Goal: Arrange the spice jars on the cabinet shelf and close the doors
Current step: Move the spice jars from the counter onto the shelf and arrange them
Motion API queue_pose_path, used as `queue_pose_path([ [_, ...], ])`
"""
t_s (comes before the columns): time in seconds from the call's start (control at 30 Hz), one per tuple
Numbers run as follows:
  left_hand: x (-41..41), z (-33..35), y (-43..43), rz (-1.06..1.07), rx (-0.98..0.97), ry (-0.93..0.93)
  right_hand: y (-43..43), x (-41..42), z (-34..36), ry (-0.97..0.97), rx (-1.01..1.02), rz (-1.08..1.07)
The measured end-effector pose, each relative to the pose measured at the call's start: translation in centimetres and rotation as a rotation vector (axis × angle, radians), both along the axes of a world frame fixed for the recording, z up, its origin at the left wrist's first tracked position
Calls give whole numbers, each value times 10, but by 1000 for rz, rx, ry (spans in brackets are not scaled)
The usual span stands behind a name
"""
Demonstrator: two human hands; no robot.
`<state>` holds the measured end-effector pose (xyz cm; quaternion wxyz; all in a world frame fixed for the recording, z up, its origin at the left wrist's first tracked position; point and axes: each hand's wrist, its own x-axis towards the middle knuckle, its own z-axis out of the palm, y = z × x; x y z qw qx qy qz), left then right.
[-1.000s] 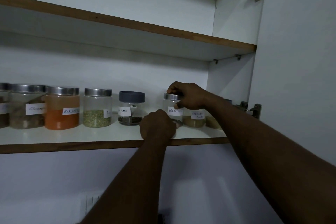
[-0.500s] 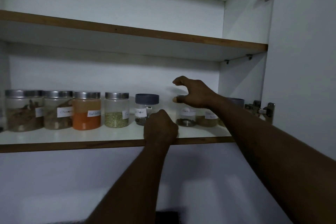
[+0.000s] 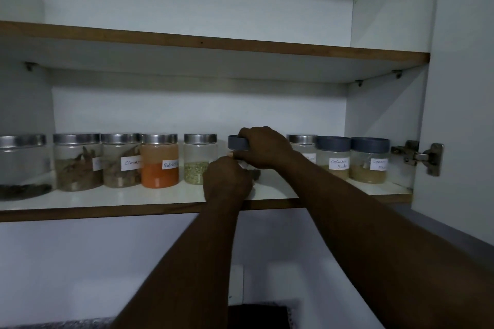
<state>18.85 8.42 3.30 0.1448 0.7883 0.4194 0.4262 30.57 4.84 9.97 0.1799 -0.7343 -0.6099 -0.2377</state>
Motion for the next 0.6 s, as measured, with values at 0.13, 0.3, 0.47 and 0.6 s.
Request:
queue_pose_path([
  [0.13,9,-3,11,-19,47,147,-17,8,11,97,-34,22],
  [0.3,20,-1,26,-90,122,312,-39,26,27,71,-150,1],
  [0.47,29,-3,31,-162,218,307,-47,39,30,54,-162,-22],
  [0.6,31,-4,31,-184,267,259,-48,43,27,77,-158,-18],
])
